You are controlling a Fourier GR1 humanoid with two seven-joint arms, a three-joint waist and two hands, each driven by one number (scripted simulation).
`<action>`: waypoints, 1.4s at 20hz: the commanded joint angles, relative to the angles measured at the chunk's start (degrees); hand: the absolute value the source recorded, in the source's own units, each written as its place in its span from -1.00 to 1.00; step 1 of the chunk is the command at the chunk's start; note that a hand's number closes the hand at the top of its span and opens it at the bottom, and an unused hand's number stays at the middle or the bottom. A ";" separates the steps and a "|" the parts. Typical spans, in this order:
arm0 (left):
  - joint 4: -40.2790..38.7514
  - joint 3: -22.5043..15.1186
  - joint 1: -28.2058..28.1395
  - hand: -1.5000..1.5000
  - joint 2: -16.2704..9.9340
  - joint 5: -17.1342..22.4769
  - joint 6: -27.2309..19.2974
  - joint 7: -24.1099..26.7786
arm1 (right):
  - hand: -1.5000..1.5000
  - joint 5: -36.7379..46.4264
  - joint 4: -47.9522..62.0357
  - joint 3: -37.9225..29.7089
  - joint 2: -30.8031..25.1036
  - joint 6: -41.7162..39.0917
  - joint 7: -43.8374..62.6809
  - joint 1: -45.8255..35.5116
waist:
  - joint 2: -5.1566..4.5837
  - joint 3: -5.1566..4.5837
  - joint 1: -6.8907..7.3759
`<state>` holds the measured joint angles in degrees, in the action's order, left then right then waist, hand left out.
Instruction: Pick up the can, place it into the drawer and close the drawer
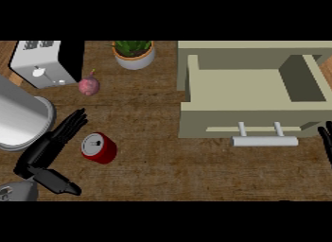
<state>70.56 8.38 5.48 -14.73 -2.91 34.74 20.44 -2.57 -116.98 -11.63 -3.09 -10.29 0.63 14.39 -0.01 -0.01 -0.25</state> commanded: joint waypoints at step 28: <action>-34.22 -0.93 12.76 -1.00 -1.44 -9.39 -5.27 19.76 | -1.00 0.10 -7.31 -0.60 1.63 -0.05 7.59 -0.74 | -0.03 -0.03 -0.18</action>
<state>40.58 7.58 16.82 -15.36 -11.34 28.12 36.03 -3.06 -120.40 -13.19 -1.92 -11.17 4.28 13.53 -0.04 -0.01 -0.40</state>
